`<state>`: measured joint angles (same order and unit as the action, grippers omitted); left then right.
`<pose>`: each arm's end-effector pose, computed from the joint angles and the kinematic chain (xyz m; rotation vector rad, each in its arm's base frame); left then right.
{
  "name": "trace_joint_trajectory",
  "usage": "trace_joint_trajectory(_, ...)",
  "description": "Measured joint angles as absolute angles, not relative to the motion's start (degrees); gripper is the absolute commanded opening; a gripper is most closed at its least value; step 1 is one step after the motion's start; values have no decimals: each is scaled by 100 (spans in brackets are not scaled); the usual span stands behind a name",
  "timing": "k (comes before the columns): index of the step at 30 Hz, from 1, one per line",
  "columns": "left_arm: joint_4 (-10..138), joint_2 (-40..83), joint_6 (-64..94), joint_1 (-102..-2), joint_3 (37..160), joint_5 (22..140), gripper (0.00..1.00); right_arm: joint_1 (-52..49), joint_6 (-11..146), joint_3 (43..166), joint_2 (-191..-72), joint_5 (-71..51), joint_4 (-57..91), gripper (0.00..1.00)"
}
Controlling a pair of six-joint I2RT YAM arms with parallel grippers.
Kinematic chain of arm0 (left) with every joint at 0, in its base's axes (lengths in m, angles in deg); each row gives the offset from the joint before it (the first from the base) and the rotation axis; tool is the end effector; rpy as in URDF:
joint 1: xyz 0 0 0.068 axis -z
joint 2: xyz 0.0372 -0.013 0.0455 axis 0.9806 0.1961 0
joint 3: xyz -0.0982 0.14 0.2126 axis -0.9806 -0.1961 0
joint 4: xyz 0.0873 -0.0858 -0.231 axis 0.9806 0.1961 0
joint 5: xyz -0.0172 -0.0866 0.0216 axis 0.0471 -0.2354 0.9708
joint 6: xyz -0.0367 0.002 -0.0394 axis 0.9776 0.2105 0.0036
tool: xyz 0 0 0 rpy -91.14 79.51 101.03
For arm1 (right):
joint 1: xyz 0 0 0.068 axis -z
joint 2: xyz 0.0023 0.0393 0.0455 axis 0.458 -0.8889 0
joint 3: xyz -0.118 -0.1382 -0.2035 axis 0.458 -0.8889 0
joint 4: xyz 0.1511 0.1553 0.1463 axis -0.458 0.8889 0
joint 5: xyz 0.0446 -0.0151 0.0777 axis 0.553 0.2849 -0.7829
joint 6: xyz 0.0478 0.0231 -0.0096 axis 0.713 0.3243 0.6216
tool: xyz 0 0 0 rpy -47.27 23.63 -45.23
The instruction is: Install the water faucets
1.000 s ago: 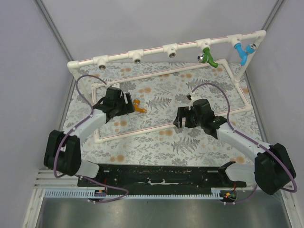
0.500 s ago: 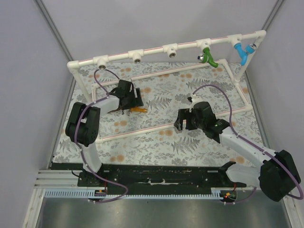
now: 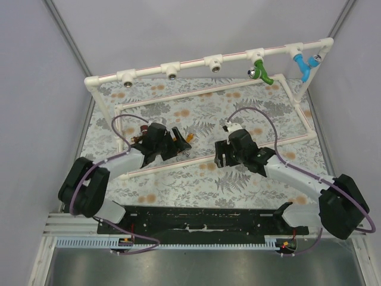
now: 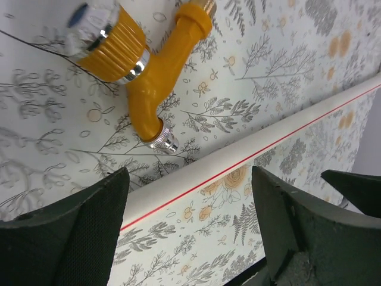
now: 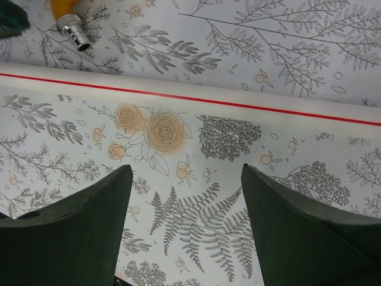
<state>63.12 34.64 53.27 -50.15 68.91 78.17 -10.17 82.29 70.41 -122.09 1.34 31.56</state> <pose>0.2655 -0.1521 0.1697 -0.3564 2.4545 -0.8696 0.2053 0.1544 0.2165 -0.3046 2.3721 0.4242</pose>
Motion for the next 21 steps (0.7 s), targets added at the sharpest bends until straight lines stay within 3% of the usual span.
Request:
trace_joint_trajectory(8, 6817, 1385, 5111, -5483, 6587, 8908, 90, -1937, 7884, 8088, -13344, 577, 3191, 73)
trace_joint_trajectory(14, 7392, 605, 4908, -6113, 6222, 9172, 90, -2525, 7783, 9231, -14629, 1080, 3191, 61)
trace_joint_trajectory(21, 8398, -298, 4720, -6202, 5862, 9338, 90, -2831, 7763, 10503, -16019, 1587, 3462, 56)
